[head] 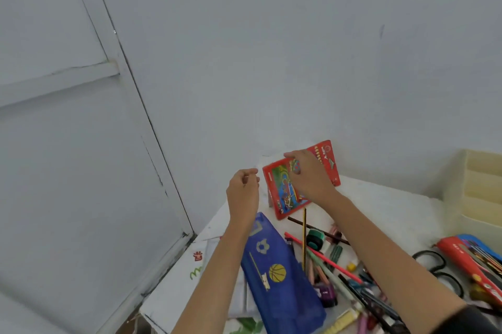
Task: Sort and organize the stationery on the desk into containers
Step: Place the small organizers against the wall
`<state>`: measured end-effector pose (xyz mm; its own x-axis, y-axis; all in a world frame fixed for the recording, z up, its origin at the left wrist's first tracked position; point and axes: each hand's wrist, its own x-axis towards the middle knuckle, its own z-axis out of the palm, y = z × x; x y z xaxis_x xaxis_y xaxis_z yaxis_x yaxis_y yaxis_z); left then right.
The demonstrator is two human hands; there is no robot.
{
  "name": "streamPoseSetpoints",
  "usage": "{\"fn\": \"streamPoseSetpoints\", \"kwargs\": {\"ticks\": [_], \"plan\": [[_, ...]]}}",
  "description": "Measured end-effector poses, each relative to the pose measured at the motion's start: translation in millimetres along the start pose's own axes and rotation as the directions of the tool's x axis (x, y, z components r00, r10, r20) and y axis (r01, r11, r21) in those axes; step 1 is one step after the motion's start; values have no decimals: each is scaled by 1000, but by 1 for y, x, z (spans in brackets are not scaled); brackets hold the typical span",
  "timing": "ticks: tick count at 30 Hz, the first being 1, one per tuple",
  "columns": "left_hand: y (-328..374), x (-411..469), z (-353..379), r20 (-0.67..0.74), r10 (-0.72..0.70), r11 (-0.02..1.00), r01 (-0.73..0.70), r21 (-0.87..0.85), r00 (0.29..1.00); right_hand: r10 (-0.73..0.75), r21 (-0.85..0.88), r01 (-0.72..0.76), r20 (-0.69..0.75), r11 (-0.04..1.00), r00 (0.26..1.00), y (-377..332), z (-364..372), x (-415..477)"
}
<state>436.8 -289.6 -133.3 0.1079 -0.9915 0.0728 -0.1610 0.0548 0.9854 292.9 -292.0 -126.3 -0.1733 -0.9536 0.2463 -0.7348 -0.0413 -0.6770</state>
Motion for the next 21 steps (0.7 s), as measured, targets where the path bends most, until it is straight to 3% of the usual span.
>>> {"fn": "streamPoseSetpoints", "kwargs": {"ticks": [3, 7, 13, 18, 21], "plan": [[-4, 18, 3, 44, -4, 1000, 4, 11, 999, -8, -184, 25, 93, 983, 996, 7, 4, 19], [-14, 35, 8, 85, -21, 1000, 19, 20, 996, -34, -308, 45, 42, 950, 999, 18, 1, 19], [-21, 47, 19, 148, -38, 999, 37, 5, 988, -94, -230, 40, -227, 972, 969, 31, -9, -4], [-22, 49, 27, 157, -7, 999, 2, 34, 988, -11, -154, -55, -401, 986, 916, 43, -13, -25], [-21, 48, 29, 137, 18, 999, -21, 24, 990, 74, -158, -154, -423, 975, 903, 43, -17, -32]]}}
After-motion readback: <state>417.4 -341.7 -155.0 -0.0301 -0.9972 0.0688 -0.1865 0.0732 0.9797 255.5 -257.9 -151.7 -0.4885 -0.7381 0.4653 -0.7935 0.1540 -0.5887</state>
